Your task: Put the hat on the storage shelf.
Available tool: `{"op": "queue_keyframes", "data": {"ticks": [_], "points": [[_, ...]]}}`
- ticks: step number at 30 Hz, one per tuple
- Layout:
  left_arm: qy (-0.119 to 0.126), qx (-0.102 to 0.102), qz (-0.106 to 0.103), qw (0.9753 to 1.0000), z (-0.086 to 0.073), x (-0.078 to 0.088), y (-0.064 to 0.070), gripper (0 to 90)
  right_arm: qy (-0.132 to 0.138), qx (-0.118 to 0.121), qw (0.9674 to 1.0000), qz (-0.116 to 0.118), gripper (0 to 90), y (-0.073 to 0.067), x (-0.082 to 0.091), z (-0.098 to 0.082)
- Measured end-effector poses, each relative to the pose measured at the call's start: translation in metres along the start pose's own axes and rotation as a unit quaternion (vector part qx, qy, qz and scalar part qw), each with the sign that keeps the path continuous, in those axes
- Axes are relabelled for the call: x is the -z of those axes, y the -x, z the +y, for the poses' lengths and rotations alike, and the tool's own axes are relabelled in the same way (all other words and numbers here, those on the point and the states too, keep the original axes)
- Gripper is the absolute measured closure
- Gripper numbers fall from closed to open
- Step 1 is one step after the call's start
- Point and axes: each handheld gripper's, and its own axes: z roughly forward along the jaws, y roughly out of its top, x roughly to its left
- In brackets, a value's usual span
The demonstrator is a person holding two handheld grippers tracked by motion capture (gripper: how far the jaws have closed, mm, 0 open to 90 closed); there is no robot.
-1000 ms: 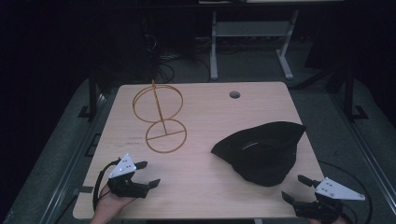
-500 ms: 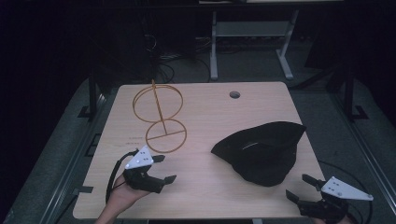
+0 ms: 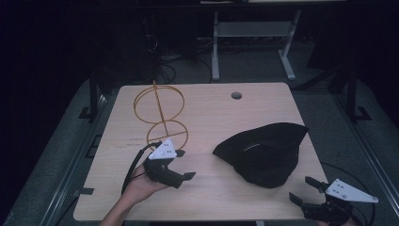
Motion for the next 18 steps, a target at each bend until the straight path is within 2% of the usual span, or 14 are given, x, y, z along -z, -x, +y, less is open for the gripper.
{"op": "queue_keyframes", "data": {"ticks": [3,5,10,16,18], "points": [[-0.003,-0.004,-0.005,1.0000,0.006,-0.005,0.001,18.4,-0.001,0.000,1.0000,0.002,13.9,0.000,0.000,0.000],[-0.005,-0.006,-0.021,0.9998,0.015,-0.012,0.003,19.3,-0.001,-0.001,1.0000,0.004,13.9,0.000,0.000,-0.001],[-0.013,-0.024,-0.028,0.9992,0.028,-0.023,0.007,20.1,0.000,-0.001,1.0000,0.005,13.9,0.001,0.000,-0.002],[-0.019,-0.033,-0.042,0.9984,0.046,-0.041,0.005,20.8,0.000,0.000,1.0000,0.007,13.9,-0.001,0.000,-0.003],[-0.025,-0.032,-0.056,0.9976,0.051,-0.047,0.005,24.7,0.002,0.000,1.0000,0.008,13.9,-0.001,-0.001,-0.002]]}}
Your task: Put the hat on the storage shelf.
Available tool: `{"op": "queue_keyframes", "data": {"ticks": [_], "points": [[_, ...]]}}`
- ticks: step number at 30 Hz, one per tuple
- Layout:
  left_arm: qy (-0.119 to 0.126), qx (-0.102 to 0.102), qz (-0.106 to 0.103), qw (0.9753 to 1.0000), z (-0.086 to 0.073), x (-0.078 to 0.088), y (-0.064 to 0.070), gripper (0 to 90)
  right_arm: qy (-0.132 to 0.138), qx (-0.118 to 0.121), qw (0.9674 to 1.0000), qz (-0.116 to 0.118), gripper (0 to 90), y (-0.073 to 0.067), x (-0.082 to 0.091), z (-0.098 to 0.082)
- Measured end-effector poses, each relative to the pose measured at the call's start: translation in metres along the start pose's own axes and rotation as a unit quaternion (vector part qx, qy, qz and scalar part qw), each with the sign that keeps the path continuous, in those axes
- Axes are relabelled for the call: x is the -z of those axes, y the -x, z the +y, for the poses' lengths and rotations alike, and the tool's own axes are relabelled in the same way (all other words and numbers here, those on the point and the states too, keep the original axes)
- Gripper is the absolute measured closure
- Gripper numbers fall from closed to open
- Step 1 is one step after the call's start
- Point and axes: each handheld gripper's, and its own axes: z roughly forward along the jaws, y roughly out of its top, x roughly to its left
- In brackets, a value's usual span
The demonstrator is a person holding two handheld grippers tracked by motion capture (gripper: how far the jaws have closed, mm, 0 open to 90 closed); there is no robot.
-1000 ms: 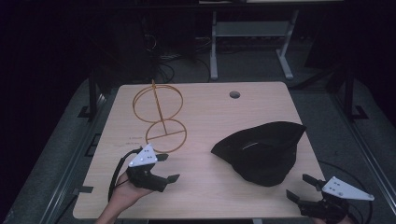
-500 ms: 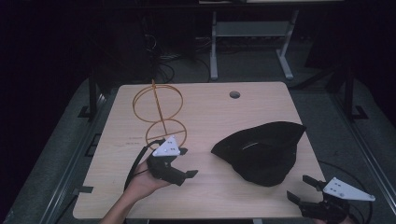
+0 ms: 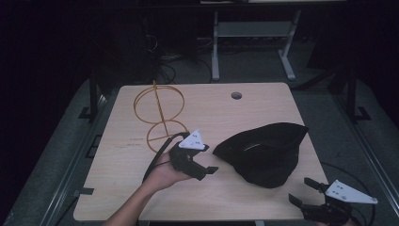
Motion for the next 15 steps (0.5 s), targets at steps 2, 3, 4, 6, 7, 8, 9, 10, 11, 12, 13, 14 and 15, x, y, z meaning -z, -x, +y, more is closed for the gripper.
{"op": "queue_keyframes", "data": {"ticks": [2,3,4,6,7,8,9,10,11,12,13,14,15], "points": [[-0.006,-0.004,0.000,1.0000,0.006,-0.006,-0.002,25.5,0.000,0.000,1.0000,0.001,13.9,0.000,0.000,0.000],[-0.006,-0.006,-0.002,1.0000,0.010,-0.009,-0.004,25.6,-0.002,-0.002,1.0000,0.003,13.9,-0.001,0.000,-0.001],[-0.004,-0.004,-0.003,1.0000,0.012,-0.011,-0.005,25.8,-0.001,0.001,1.0000,0.003,13.9,0.000,0.000,-0.001],[-0.008,-0.003,-0.009,0.9999,0.016,-0.017,-0.008,25.8,0.000,-0.001,1.0000,0.003,13.9,0.000,0.000,-0.001],[-0.012,-0.004,-0.010,0.9999,0.019,-0.020,-0.009,25.7,0.001,-0.002,1.0000,0.003,13.9,0.000,0.001,-0.001],[-0.015,-0.005,-0.013,0.9998,0.021,-0.023,-0.010,25.6,0.002,-0.004,1.0000,0.003,13.9,0.000,0.000,0.000],[-0.015,-0.005,-0.013,0.9998,0.021,-0.023,-0.010,25.6,0.002,-0.004,1.0000,0.003,13.9,0.000,0.000,0.000],[-0.015,-0.008,-0.020,0.9996,0.024,-0.029,-0.012,25.1,0.005,-0.006,1.0000,0.005,13.9,0.002,-0.001,0.001],[-0.016,-0.005,-0.025,0.9995,0.025,-0.032,-0.013,24.3,0.005,-0.009,0.9999,0.005,13.9,0.002,-0.002,0.001],[-0.020,-0.004,-0.032,0.9993,0.025,-0.036,-0.015,23.6,0.008,-0.011,0.9999,0.002,13.9,0.003,-0.002,0.002],[-0.027,-0.001,-0.038,0.9989,0.025,-0.040,-0.016,22.9,0.010,-0.014,0.9998,-0.001,13.9,0.003,-0.003,0.002],[-0.035,-0.005,-0.038,0.9986,0.025,-0.043,-0.017,22.6,0.011,-0.017,0.9998,-0.001,13.9,0.004,-0.003,0.003],[-0.041,-0.007,-0.039,0.9984,0.024,-0.047,-0.017,23.3,0.013,-0.017,0.9998,-0.002,13.9,0.004,-0.003,0.003]]}}
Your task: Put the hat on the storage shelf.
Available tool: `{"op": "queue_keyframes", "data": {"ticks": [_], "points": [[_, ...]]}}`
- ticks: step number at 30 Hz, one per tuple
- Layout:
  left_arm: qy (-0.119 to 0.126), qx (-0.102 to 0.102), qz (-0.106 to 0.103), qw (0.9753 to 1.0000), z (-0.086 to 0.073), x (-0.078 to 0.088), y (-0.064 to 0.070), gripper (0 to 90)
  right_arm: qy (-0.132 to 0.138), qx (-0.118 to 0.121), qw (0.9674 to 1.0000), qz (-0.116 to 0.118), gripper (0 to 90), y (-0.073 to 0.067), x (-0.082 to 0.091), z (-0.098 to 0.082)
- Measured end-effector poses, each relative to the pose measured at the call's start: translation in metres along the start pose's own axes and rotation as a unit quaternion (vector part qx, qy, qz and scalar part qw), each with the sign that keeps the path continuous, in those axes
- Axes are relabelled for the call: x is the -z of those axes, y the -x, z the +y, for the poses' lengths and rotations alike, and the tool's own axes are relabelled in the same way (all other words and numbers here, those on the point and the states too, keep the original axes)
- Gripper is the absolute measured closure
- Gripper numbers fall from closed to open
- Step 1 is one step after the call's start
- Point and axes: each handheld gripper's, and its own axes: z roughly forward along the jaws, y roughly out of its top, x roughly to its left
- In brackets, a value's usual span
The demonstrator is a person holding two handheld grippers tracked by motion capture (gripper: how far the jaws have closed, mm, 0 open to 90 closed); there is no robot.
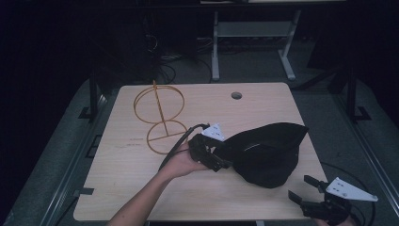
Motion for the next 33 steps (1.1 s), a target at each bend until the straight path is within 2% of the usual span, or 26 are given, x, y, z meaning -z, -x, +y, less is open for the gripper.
{"op": "queue_keyframes", "data": {"ticks": [3,10,15,17,21,23,27,33], "points": [[-0.014,-0.005,0.000,0.9999,0.000,-0.007,0.000,27.8,-0.004,0.001,1.0000,0.005,13.9,-0.001,-0.001,-0.001],[-0.032,-0.019,0.010,0.9993,-0.001,-0.014,0.000,54.7,-0.003,0.007,0.9999,0.011,13.9,-0.005,-0.001,0.001],[-0.031,-0.014,0.008,0.9994,-0.002,-0.014,-0.003,58.2,-0.007,0.008,0.9998,0.014,13.9,-0.007,-0.003,0.002],[-0.036,-0.018,0.013,0.9991,-0.003,-0.014,-0.002,62.5,-0.007,0.010,0.9998,0.015,13.9,-0.009,-0.004,0.003],[-0.039,-0.020,0.010,0.9990,-0.003,-0.012,-0.002,68.9,-0.011,0.012,0.9997,0.016,13.9,-0.012,-0.007,0.005],[-0.033,-0.018,0.009,0.9992,-0.003,-0.012,-0.002,69.3,-0.012,0.015,0.9997,0.015,14.0,-0.013,-0.009,0.005],[-0.038,-0.025,0.007,0.9989,-0.002,-0.011,-0.001,70.4,-0.013,0.012,0.9998,0.013,14.1,-0.012,-0.013,0.005],[-0.030,-0.030,0.003,0.9991,0.002,-0.007,0.003,77.0,-0.011,0.013,0.9998,0.011,14.0,-0.013,-0.015,0.007]]}}
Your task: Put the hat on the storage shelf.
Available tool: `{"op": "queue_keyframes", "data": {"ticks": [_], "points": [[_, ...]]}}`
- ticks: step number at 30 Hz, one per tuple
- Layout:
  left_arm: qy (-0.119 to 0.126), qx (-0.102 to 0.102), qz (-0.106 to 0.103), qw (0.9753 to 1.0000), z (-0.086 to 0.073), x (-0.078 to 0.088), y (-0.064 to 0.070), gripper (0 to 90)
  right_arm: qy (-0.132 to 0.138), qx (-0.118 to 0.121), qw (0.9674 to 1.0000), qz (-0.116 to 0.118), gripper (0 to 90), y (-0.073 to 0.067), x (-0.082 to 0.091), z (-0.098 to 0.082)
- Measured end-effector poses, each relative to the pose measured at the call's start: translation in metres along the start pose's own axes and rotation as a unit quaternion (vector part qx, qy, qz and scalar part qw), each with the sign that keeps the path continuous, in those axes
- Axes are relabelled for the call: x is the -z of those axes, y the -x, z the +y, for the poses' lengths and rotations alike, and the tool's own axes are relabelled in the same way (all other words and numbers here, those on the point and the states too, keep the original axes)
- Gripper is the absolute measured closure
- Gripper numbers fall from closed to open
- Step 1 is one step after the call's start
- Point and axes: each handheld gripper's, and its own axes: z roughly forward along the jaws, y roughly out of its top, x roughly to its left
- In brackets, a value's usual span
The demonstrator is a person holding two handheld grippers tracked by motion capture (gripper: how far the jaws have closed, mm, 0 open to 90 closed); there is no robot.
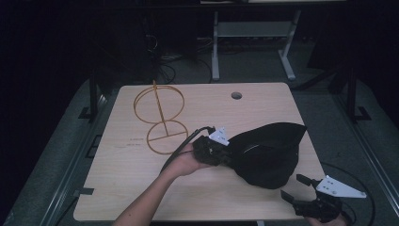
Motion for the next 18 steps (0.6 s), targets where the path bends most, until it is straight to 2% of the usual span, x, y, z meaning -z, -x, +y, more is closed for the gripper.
{"op": "queue_keyframes", "data": {"ticks": [3,6,9,12,18], "points": [[0.007,-0.005,-0.005,0.9999,0.003,0.002,0.002,79.0,-0.003,-0.004,1.0000,0.007,14.1,0.001,-0.001,0.000],[0.009,-0.009,-0.010,0.9999,0.004,0.003,0.004,81.6,-0.004,-0.002,1.0000,0.004,14.1,0.001,-0.001,0.002],[0.010,-0.005,-0.013,0.9998,0.006,0.004,0.003,83.2,-0.005,-0.003,1.0000,0.005,14.1,0.001,0.000,0.003],[0.025,0.004,-0.012,0.9996,0.010,0.007,0.003,85.3,-0.003,0.003,1.0000,0.003,14.1,-0.001,0.001,0.005],[0.038,0.012,-0.008,0.9992,0.019,0.012,0.002,85.7,-0.002,0.009,1.0000,-0.003,14.1,-0.003,0.005,0.008]]}}
